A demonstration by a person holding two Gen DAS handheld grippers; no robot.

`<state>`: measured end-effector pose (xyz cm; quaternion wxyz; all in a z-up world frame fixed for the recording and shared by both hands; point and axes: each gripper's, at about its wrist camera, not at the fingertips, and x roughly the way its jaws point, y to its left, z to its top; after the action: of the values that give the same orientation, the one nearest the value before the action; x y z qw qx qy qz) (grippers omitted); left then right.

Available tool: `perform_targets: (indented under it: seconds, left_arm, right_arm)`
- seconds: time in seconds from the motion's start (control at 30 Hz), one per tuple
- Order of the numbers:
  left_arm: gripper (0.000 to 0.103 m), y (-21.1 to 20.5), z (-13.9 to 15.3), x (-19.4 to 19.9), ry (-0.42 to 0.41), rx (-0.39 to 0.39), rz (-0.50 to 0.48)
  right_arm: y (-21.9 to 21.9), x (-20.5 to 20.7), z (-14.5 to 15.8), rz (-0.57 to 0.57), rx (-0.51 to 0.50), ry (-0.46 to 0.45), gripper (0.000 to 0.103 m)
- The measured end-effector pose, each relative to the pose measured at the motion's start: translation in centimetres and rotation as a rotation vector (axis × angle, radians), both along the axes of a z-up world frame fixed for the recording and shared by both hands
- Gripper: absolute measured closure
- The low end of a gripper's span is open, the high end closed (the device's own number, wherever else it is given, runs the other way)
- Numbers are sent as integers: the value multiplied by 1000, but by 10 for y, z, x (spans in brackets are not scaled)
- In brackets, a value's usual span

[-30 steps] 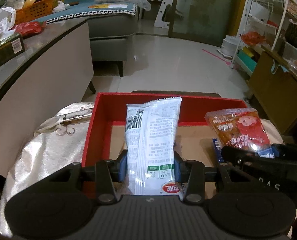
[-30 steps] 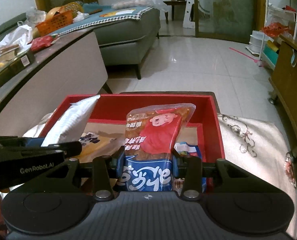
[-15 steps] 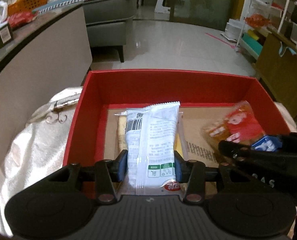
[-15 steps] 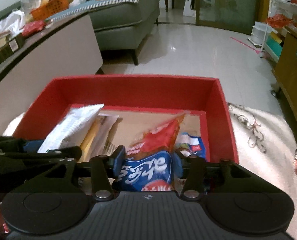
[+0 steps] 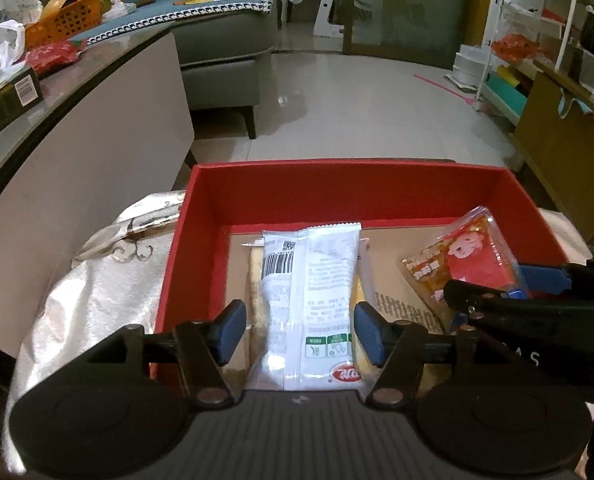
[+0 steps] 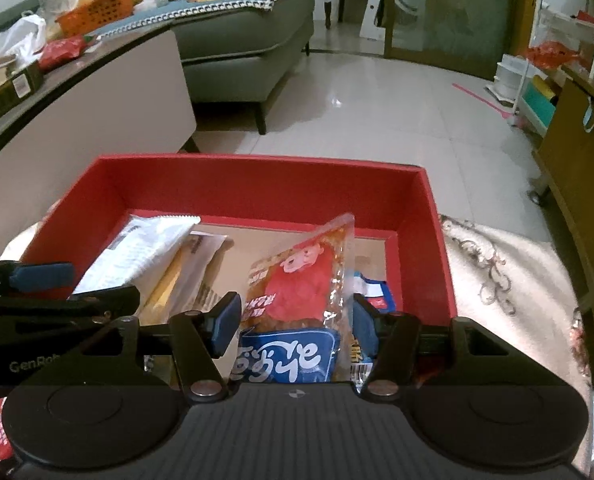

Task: Organize snacks
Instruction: 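Open left tool to release the white packet while right tool releases the red-and-blue packet, then withdraw both tools from the red box toward the remaining snacks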

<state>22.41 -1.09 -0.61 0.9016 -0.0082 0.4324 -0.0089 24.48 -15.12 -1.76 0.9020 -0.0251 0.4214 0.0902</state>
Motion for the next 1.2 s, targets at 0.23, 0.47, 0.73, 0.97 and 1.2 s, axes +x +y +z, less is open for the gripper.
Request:
perform_targets:
  seconds: [0.23, 0.47, 0.73, 0.97, 1.2]
  left_arm:
    - [49, 6, 14, -13, -10, -12, 21]
    - [49, 8, 27, -27, -22, -14, 20]
    - [49, 7, 38, -40, -36, -9, 11]
    - [49, 9, 42, -50, -39, -6, 6]
    - [49, 11, 45, -59, -37, -1, 0]
  right_arm:
    - [1, -12, 21, -5, 15, -39, 32]
    - [5, -31, 36, 13, 4, -72, 31]
    - [4, -46, 46, 18, 8, -86, 30]
    - [5, -55, 49, 27, 7, -95, 30]
    - [7, -64, 51, 38, 3, -94, 30]
